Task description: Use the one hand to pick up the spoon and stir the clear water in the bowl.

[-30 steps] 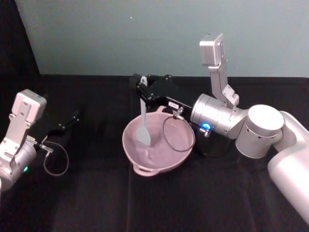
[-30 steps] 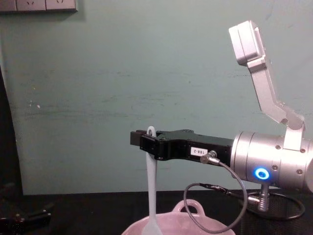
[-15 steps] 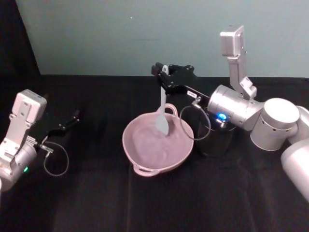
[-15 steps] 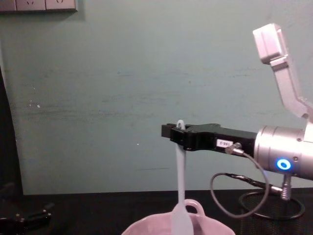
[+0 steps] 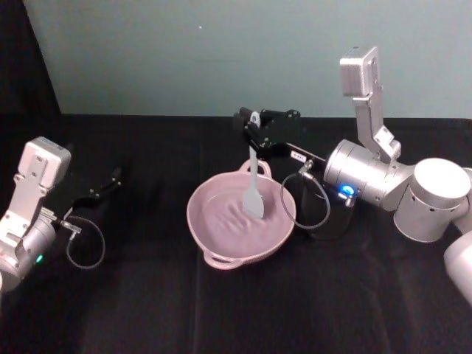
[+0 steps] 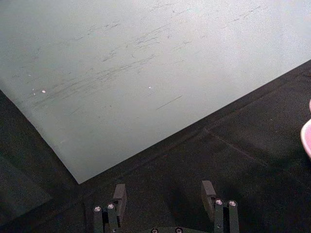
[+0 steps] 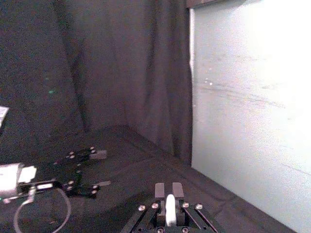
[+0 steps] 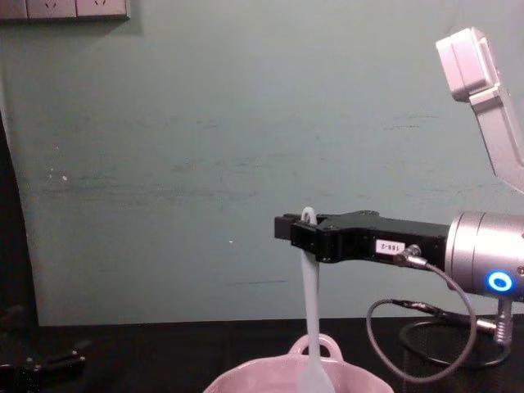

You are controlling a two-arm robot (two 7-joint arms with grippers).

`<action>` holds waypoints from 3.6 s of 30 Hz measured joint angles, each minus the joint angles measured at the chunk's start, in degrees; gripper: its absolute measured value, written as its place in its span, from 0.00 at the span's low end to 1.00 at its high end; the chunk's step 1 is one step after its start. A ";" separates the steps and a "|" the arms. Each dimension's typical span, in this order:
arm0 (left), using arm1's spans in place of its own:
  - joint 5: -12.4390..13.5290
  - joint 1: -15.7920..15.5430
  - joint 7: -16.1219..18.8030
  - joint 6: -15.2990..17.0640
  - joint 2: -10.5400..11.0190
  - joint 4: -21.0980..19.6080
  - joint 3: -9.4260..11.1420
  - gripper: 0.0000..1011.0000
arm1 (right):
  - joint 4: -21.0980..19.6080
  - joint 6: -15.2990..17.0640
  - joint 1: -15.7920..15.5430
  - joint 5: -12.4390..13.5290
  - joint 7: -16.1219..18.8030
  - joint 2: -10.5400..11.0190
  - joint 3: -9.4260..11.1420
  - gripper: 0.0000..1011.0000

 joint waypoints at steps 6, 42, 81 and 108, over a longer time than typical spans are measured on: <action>0.00 0.00 0.00 0.00 0.00 0.00 0.00 1.00 | -2.26 0.51 -1.00 0.43 0.77 -0.10 -1.13 0.11; 0.00 0.00 0.00 0.00 0.00 0.00 0.00 1.00 | 6.82 -3.75 3.58 -0.11 0.74 -2.88 -0.91 0.11; 0.00 0.00 0.00 0.00 0.00 0.00 0.00 1.00 | 5.11 -2.40 4.47 -1.92 2.61 -5.16 -4.72 0.11; 0.00 0.00 0.00 0.00 0.00 0.00 0.00 1.00 | -2.81 0.03 -1.06 -1.35 -1.38 1.08 0.68 0.11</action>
